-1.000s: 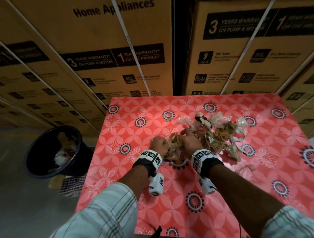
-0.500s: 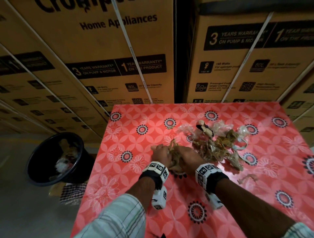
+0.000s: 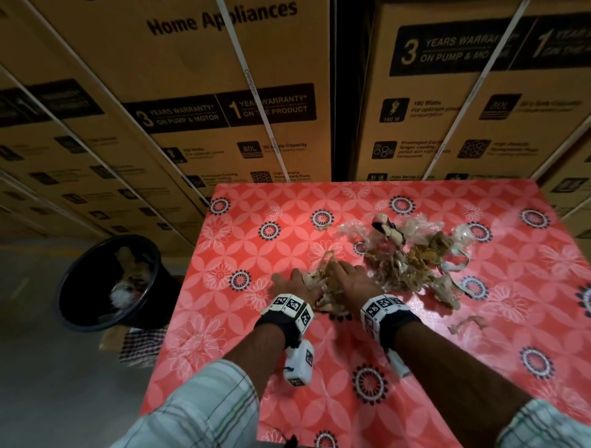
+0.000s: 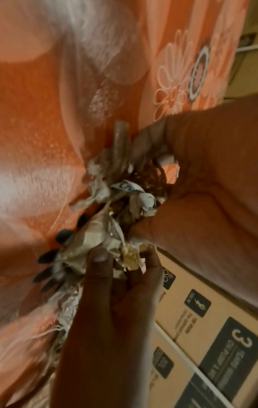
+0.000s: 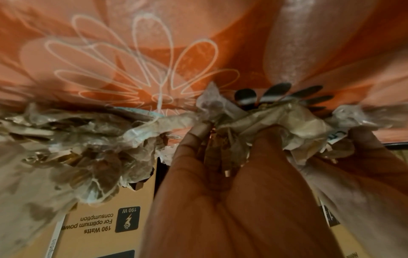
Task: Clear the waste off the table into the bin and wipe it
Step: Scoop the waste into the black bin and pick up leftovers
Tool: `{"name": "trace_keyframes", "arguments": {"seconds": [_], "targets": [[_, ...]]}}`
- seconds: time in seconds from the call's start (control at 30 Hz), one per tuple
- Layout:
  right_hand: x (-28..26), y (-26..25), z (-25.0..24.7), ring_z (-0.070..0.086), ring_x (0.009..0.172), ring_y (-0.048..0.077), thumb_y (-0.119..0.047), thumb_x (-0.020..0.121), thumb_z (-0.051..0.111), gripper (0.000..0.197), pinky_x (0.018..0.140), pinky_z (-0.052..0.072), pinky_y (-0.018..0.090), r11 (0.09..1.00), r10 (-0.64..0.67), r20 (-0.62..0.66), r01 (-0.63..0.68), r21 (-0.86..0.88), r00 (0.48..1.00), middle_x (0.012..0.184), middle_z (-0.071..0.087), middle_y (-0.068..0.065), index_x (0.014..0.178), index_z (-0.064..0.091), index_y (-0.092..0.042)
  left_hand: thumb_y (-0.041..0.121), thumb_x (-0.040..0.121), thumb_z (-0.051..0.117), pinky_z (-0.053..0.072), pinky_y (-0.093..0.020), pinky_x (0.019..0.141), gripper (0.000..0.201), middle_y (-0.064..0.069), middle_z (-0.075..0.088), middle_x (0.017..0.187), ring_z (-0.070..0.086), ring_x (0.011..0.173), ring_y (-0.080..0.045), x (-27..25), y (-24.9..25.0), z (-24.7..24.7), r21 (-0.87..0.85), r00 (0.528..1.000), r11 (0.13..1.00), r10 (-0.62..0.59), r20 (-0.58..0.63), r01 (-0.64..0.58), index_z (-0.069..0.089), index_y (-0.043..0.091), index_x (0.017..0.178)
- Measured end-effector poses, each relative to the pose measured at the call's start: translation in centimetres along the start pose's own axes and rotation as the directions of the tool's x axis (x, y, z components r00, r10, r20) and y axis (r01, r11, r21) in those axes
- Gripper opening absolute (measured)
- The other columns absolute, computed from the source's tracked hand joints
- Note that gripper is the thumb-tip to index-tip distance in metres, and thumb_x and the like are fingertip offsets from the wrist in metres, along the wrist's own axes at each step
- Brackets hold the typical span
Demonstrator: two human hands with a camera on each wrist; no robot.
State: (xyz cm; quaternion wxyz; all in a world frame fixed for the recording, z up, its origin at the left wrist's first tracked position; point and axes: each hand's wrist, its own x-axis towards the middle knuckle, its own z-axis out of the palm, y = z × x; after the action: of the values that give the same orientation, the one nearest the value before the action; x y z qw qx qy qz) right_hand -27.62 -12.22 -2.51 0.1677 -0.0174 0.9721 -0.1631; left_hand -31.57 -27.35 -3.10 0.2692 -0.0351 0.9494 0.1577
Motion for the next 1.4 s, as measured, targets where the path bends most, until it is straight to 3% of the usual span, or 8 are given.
{"name": "trace_keyframes", "arguments": {"seconds": [0.23, 0.43, 0.53, 0.7, 0.9, 1.1, 1.27, 1.4], "targets": [[-0.5, -1.6, 1.8, 0.051, 0.107, 0.036, -0.031, 0.075, 0.072, 0.094, 0.091, 0.048, 0.046, 0.99, -0.038, -0.001, 0.038, 0.132, 0.999, 0.127, 0.045, 0.018, 0.149, 0.013, -0.028, 0.025, 0.091, 0.06, 0.055, -0.038, 0.08, 0.03, -0.012, 0.063, 0.109, 0.063, 0.094, -0.032, 0.3, 0.7, -0.3, -0.281, 1.0, 0.96, 0.02, 0.016, -0.015, 0.051, 0.019, 0.119], [-1.3, -2.1, 1.6, 0.049, 0.113, 0.037, -0.021, 0.079, 0.062, 0.092, 0.096, 0.044, 0.045, 0.947, -0.01, -0.04, 0.023, 0.319, 0.999, 0.127, 0.047, 0.017, 0.149, 0.005, -0.04, 0.011, 0.092, 0.055, 0.05, -0.036, 0.077, 0.003, -0.01, 0.063, 0.089, 0.062, 0.087, -0.029, -0.7, 1.5, -1.3, -0.397, 0.991, 0.911, 0.132, 0.025, -0.111, 0.057, 0.01, 0.094], [-1.6, -2.1, 0.7, 0.052, 0.112, 0.036, -0.019, 0.078, 0.064, 0.088, 0.095, 0.044, 0.039, 0.938, -0.001, -0.128, 0.045, 0.344, 0.992, 0.126, 0.048, 0.017, 0.15, 0.014, -0.034, 0.01, 0.086, 0.058, 0.04, -0.029, 0.061, 0.023, 0.002, 0.049, 0.068, 0.05, 0.07, -0.021, -0.9, 1.4, -1.6, -0.464, 0.985, 0.872, 0.17, -0.019, -0.16, 0.044, 0.021, 0.07], [-2.5, -2.7, -1.5, 0.055, 0.105, 0.035, -0.021, 0.079, 0.067, 0.084, 0.086, 0.044, 0.036, 0.947, 0.025, -0.231, 0.051, 0.319, 0.973, 0.119, 0.051, 0.017, 0.148, 0.022, -0.031, 0.01, 0.08, 0.058, 0.04, -0.03, 0.062, 0.025, 0.0, 0.048, 0.064, 0.047, 0.066, -0.02, -1.9, 2.5, -3.4, -0.519, 0.957, 0.813, 0.289, -0.034, -0.264, 0.042, 0.02, 0.064], [-3.2, -3.7, -3.8, 0.063, 0.097, 0.029, -0.022, 0.072, 0.07, 0.068, 0.079, 0.047, 0.03, 0.931, 0.095, -0.363, 0.047, 0.363, 0.927, 0.108, 0.066, 0.011, 0.135, 0.046, -0.023, 0.034, 0.088, 0.056, 0.049, -0.034, 0.068, 0.027, -0.007, 0.061, 0.069, 0.056, 0.065, -0.02, -2.9, 3.2, -5.7, -0.668, 0.937, 0.702, 0.35, 0.019, -0.248, 0.06, 0.015, 0.07], [-4.6, -4.1, -5.4, 0.067, 0.087, 0.03, -0.019, 0.075, 0.072, 0.044, 0.076, 0.054, 0.04, 0.919, 0.096, -0.403, 0.074, 0.386, 0.91, 0.096, 0.07, 0.01, 0.115, 0.055, -0.013, 0.028, 0.088, 0.063, 0.043, -0.034, 0.069, 0.024, -0.003, 0.064, 0.062, 0.054, 0.061, -0.02, -4.9, 3.1, -7.1, -0.714, 0.904, 0.65, 0.425, 0.057, -0.26, 0.07, 0.018, 0.068], [-6.2, -3.1, -6.9, 0.064, 0.085, 0.021, -0.008, 0.078, 0.067, 0.032, 0.073, 0.043, 0.024, 0.878, 0.124, -0.473, 0.126, 0.462, 0.873, 0.093, 0.068, 0.003, 0.109, 0.061, -0.015, -0.004, 0.093, 0.051, 0.052, -0.021, 0.066, 0.026, -0.007, 0.067, 0.085, 0.063, 0.072, -0.014, -8.1, 3.8, -8.1, -0.755, 0.866, 0.586, 0.497, 0.048, -0.294, 0.067, 0.005, 0.11], [-7.7, -2.1, -8.8, 0.063, 0.078, 0.015, -0.014, 0.084, 0.063, 0.022, 0.069, 0.051, 0.029, 0.78, 0.208, -0.473, 0.146, 0.608, 0.856, 0.087, 0.064, -0.007, 0.103, 0.06, -0.025, 0.016, 0.091, 0.06, 0.046, -0.029, 0.09, 0.058, -0.003, 0.05, 0.136, 0.055, 0.115, -0.023, -9.6, 3.7, -7.9, -0.644, 0.892, 0.665, 0.447, -0.062, -0.378, 0.04, 0.019, 0.146]]}}
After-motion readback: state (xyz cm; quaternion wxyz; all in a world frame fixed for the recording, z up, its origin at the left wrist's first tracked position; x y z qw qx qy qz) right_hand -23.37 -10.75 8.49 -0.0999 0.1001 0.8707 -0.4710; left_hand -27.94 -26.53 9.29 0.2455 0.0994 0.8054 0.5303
